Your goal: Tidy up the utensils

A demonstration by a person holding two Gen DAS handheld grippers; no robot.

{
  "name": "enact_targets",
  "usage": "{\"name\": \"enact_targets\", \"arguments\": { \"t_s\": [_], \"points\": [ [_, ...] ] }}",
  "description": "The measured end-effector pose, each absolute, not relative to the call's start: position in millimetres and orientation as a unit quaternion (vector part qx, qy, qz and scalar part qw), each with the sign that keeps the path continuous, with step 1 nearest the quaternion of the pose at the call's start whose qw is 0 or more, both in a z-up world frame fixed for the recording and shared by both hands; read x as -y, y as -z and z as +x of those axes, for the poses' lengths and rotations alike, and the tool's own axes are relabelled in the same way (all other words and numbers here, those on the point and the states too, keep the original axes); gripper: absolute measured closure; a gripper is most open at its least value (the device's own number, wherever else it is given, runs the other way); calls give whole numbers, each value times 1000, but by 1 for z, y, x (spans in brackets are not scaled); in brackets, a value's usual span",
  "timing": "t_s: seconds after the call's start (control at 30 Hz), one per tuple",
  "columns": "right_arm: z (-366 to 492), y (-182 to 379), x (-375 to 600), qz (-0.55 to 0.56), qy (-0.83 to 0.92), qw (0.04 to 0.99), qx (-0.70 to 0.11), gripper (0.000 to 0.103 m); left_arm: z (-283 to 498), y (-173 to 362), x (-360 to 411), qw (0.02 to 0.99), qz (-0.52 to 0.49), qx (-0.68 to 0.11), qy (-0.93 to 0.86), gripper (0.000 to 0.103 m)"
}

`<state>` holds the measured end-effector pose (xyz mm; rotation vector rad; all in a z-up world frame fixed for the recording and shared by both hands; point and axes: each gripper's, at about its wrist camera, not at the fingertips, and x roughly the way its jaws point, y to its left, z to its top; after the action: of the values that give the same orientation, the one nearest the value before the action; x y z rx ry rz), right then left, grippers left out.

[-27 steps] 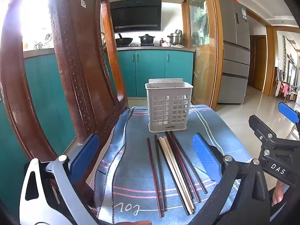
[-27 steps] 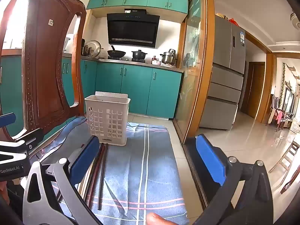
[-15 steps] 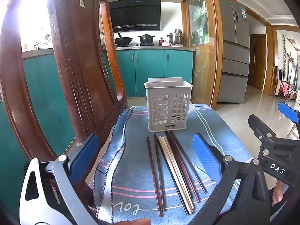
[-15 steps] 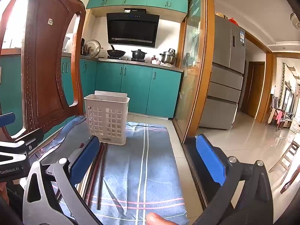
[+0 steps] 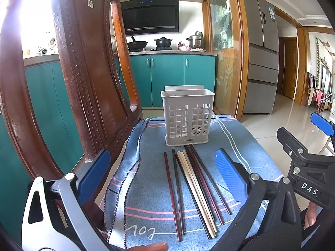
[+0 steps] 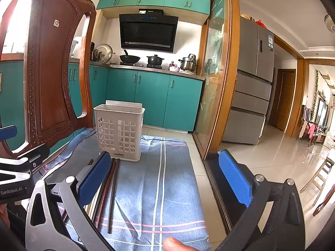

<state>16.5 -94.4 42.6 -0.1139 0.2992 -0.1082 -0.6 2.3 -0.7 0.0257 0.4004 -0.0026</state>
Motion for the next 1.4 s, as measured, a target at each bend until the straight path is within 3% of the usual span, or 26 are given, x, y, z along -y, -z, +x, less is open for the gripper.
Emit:
{"name": "enact_targets", "arguments": {
  "t_s": [1.4],
  "points": [
    [12,-45,94,-59,54,986,-146,2,1,7,3,979,16,-201,0,4]
  ]
}}
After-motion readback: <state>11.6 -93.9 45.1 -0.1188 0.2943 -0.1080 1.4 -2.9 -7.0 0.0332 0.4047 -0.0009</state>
